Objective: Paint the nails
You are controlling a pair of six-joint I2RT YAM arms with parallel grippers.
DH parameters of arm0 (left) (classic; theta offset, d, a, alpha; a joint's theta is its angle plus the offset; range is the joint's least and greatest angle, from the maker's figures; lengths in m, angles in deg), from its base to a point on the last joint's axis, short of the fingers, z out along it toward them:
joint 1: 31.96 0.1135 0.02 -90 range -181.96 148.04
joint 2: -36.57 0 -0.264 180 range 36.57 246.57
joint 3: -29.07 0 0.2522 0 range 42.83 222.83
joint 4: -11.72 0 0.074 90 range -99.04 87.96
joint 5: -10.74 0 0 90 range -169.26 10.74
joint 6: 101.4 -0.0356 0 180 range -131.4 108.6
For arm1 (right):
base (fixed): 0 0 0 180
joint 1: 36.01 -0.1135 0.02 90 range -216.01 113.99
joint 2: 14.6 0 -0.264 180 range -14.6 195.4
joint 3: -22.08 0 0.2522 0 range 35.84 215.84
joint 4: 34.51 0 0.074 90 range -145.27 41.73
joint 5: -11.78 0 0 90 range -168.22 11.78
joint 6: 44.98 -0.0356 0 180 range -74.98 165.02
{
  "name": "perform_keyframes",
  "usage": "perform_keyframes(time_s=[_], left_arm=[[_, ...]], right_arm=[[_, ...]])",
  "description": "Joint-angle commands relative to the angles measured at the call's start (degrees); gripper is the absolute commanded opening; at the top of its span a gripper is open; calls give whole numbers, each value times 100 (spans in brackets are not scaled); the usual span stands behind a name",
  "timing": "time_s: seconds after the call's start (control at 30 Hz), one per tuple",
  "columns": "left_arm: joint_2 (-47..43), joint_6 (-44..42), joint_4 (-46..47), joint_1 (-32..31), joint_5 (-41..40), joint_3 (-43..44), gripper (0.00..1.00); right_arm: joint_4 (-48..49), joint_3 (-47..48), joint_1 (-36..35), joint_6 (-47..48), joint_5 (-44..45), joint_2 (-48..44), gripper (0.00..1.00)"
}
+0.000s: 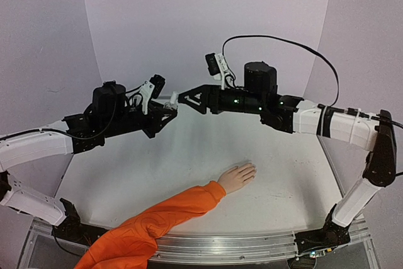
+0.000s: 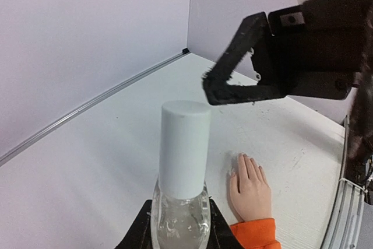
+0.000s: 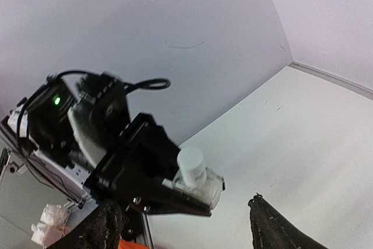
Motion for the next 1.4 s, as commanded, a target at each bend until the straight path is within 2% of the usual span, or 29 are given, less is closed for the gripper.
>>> perform_keyframes(time_s=[0.0, 0.1, 0.37, 0.6, 0.8, 0.93, 1.03, 1.1, 1.17, 1.27, 1.3, 1.37], left_arm=[[-108, -317, 221, -120, -992, 102, 0], [-89, -236, 216, -151, -1001, 102, 0], [-21, -94, 218, -168, -970, 69, 0], [-69, -102, 209, -169, -908, 36, 0], [-81, -76, 186, -178, -820, 38, 0], [-49, -76, 169, -169, -470, 91, 0], [24, 56, 115, -17, 301, 172, 0], [46, 356, 116, 325, 1402, 237, 0], [82, 524, 172, 681, 2840, 354, 0], [99, 482, 217, 865, 4776, 592, 0], [122, 487, 246, 868, 5490, 693, 0], [241, 661, 290, 862, 6715, 978, 0]], right_arm=[[113, 699, -157, -686, 668, 367, 71], [-3, 984, -235, -810, 827, 606, 63], [-68, 1379, -352, -888, 922, 1009, 51], [-102, 1640, -364, -914, 905, 1239, 36], [-144, 1656, -369, -906, 829, 1265, 25], [-150, 1535, -373, -663, 616, 1187, 13], [-213, 1512, -365, -320, 304, 1148, 1], [-229, 1440, -357, 91, -96, 1062, 0], [-158, 1275, -356, 681, -1114, 939, 0], [242, 952, -373, 1218, -3761, 771, 0], [384, 808, -401, 1290, -4363, 690, 0], [427, 502, -426, 1461, -4631, 480, 0]])
